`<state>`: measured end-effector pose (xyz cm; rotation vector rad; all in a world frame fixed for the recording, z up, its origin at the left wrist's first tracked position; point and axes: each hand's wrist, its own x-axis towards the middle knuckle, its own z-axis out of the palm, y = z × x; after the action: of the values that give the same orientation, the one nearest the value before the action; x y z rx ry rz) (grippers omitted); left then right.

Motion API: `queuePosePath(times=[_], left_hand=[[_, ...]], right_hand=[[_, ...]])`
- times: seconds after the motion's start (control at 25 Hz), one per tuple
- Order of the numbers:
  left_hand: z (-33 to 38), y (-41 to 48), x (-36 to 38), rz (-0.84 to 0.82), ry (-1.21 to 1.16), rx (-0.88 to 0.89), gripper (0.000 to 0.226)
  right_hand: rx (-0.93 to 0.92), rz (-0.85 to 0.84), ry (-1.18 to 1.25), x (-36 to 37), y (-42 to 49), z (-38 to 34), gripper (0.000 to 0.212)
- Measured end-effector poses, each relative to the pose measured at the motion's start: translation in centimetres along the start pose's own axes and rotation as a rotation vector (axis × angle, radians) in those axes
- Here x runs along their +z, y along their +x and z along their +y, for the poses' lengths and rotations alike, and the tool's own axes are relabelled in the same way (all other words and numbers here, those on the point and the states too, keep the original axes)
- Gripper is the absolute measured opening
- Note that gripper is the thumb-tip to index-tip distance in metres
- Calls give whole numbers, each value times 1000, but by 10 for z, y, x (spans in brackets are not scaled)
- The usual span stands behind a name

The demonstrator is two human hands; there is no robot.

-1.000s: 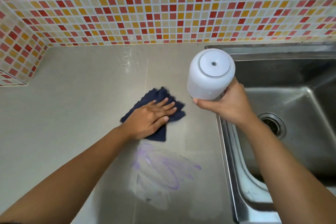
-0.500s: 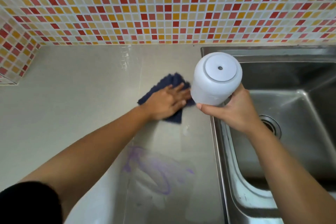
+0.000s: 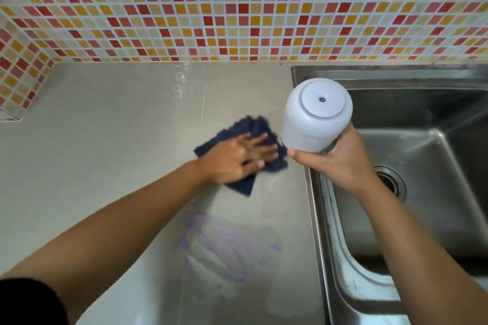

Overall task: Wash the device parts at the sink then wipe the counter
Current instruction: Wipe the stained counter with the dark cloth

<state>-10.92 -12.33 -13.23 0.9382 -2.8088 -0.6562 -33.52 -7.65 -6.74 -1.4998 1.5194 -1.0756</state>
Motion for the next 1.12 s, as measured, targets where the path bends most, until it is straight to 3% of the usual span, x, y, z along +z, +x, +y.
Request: queuePosePath(times=[0.08, 0.12, 0.16, 0.28, 0.36, 0.44, 0.6, 0.72, 0.8, 0.88, 1.0, 1.12], left_hand=[[-5, -43, -2, -28, -81, 152, 47], [-21, -62, -12, 1, -122, 129, 42], [-43, -78, -23, 73, -143, 28, 38], [-109, -106, -56, 385, -137, -510, 34], [-122, -99, -59, 416, -149, -730, 35], [-101, -104, -50, 388, -179, -695, 39], [-74, -186, -31, 321, -161, -367, 54], [-86, -228, -46, 388, -188, -517, 31], [-94, -220, -47, 545, -188, -698, 31], [-86, -199, -41, 600, -167, -868, 31], [-47, -165, -20, 512, -132, -835, 46], [14, -142, 2, 404, -185, -661, 51]], right_hand=[[26, -14, -8, 1, 3, 1, 93], [37, -20, -3, 3, 4, 1, 93], [52, -24, 4, 7, 7, 3, 93], [65, -64, 7, 34, 14, 5, 88], [49, -104, -13, 60, 22, 5, 85], [49, -161, -20, 85, 30, 3, 82], [61, -214, -1, 108, 43, 7, 80], [69, -265, 10, 107, 49, 12, 81], [78, -314, -13, 104, 52, 12, 83], [78, -337, -50, 102, 54, 11, 94], [55, -344, -163, 96, 41, 12, 125], [18, -268, -396, 78, -13, 10, 106]])
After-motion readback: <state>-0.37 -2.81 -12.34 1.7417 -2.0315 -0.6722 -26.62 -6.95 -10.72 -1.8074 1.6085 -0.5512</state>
